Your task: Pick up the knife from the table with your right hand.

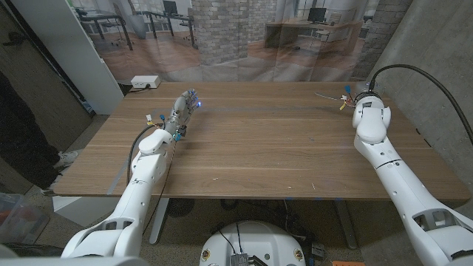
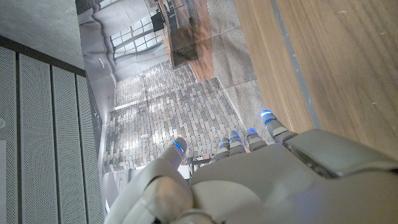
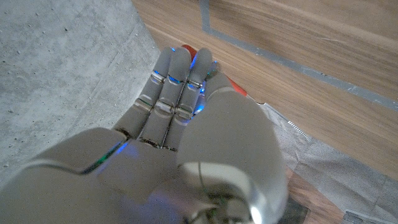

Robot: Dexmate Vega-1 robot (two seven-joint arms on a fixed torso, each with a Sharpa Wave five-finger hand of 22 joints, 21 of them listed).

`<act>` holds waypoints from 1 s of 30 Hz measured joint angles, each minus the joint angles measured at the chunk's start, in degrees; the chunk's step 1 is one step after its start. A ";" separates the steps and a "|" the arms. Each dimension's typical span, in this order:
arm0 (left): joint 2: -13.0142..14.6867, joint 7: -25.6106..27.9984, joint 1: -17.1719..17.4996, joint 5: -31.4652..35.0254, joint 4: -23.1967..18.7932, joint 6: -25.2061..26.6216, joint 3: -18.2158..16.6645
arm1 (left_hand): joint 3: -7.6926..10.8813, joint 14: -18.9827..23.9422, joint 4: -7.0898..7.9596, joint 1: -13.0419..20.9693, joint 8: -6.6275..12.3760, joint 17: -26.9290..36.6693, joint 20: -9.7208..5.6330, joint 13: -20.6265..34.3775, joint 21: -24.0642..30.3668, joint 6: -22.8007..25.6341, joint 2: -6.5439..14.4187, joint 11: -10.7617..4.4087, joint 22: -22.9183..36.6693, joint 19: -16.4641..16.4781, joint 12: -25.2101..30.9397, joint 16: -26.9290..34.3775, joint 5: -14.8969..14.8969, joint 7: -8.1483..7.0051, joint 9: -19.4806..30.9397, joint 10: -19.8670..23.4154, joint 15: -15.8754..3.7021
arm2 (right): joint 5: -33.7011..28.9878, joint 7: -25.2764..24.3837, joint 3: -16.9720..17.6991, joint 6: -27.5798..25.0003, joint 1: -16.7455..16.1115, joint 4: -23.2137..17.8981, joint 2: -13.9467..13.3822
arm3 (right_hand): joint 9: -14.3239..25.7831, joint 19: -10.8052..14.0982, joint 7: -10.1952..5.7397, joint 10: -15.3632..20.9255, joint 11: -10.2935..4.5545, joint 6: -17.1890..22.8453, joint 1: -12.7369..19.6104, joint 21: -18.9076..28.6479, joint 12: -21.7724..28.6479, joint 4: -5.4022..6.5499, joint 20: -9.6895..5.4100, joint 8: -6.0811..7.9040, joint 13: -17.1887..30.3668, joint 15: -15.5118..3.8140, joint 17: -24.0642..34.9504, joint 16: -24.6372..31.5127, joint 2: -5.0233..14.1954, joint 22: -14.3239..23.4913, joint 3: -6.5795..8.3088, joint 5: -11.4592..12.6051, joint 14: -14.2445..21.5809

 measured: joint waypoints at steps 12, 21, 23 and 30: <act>0.21 0.26 0.62 -0.25 -1.06 0.15 -0.03 | -0.23 0.00 -0.23 0.00 0.00 0.00 0.31 0.00 0.00 0.00 0.00 0.00 0.00 0.31 0.00 0.00 0.00 0.00 0.00 0.00 0.00 | 0.32 -2.55 0.75 0.61 -0.71 -1.26 0.40 | 0.00 -0.50 0.00 -0.08 0.08 0.00 0.29 0.89 0.00 0.00 -0.09 0.00 0.27 0.02 0.53 -0.45 0.00 -0.09 -0.01 0.00 0.02; 0.36 0.30 0.91 -0.48 -1.59 0.21 -0.06 | -0.23 0.00 -0.23 0.00 0.00 0.00 0.30 0.00 0.00 0.00 0.00 0.00 0.00 0.31 0.00 0.00 0.00 0.00 0.00 0.00 0.00 | 0.35 -4.23 1.20 0.94 -1.17 -2.18 0.63 | 0.00 -0.88 0.00 -0.08 0.08 0.00 0.29 1.88 0.00 0.23 0.31 0.00 0.52 0.04 0.80 -0.77 0.00 -0.15 -0.25 -0.02 0.02; 0.40 0.30 0.98 -0.55 -1.68 0.21 -0.07 | -0.23 0.00 -0.23 0.00 0.00 0.00 0.30 0.00 0.00 0.00 0.00 0.00 0.00 0.31 0.00 0.00 0.00 0.00 0.00 0.00 0.00 | 0.35 -4.69 1.27 1.00 -1.32 -2.40 0.70 | 0.00 -0.89 0.00 -0.13 0.14 0.00 0.29 1.88 0.00 0.23 0.30 0.00 0.41 0.03 1.06 -0.77 0.00 -0.15 -0.25 -0.04 0.03; 0.48 0.28 1.13 -0.71 -1.89 0.21 -0.10 | -0.23 0.00 -0.23 0.00 0.00 0.00 0.30 0.00 -0.41 0.00 0.00 0.00 0.00 0.30 0.00 0.00 0.00 0.00 0.00 0.00 0.00 | 0.28 -5.95 1.67 1.09 -1.78 -3.06 0.97 | 0.00 -1.29 0.00 -0.39 0.39 0.00 0.29 2.77 0.00 0.23 0.31 0.00 0.41 0.04 1.33 -0.99 -0.01 -0.18 -0.25 -0.06 0.03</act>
